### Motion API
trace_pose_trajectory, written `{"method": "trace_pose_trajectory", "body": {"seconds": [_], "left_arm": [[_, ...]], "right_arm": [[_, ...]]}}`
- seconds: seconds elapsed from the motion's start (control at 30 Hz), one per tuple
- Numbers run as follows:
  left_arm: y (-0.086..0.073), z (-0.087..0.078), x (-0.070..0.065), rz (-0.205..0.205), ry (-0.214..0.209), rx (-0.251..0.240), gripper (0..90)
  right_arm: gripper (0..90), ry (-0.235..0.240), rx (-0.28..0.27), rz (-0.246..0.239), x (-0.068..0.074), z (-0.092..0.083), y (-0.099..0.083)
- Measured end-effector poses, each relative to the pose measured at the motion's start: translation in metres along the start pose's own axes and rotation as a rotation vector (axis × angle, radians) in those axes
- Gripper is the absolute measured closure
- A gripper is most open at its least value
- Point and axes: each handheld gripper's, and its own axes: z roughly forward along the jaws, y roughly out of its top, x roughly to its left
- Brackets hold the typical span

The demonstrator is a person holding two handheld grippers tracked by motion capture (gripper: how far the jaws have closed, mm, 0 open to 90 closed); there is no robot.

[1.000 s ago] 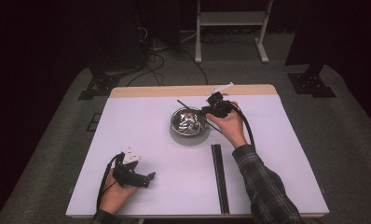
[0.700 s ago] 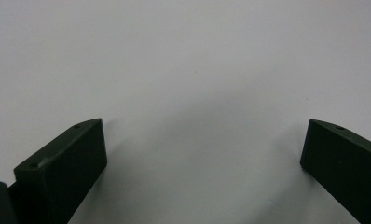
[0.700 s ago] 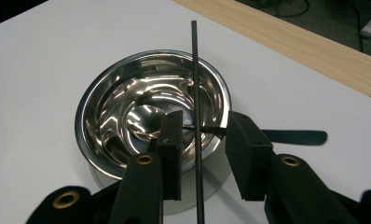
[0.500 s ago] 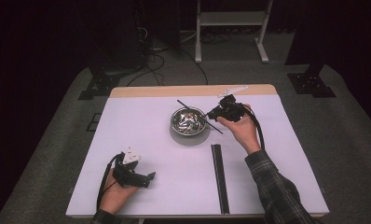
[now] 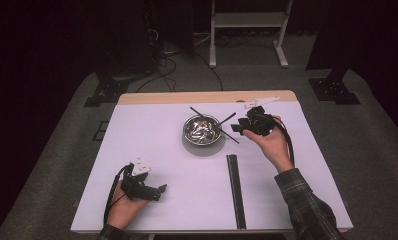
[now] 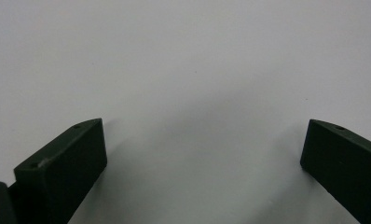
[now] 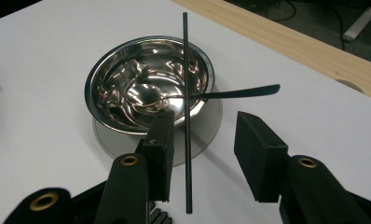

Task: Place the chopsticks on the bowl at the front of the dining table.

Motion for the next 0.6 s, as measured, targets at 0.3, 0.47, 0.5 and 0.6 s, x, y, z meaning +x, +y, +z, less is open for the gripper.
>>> {"method": "trace_pose_trajectory", "body": {"seconds": [0.3,0.47,0.5,0.6], "left_arm": [[0.000,0.000,0.000,0.002,0.001,0.001,0.0],[0.000,0.000,0.000,0.003,0.002,0.001,0.0],[0.000,0.000,0.000,-0.001,0.000,0.002,0.0],[0.000,0.000,0.000,0.000,0.000,0.003,0.0]], "right_arm": [[51.8,-0.007,0.003,0.010,-0.001,-0.011,-0.013],[49.6,-0.010,-0.002,0.020,-0.001,-0.018,-0.023],[49.0,-0.011,-0.004,0.023,-0.002,-0.020,-0.025],[47.1,-0.012,-0.006,0.033,-0.002,-0.023,-0.031]]}}
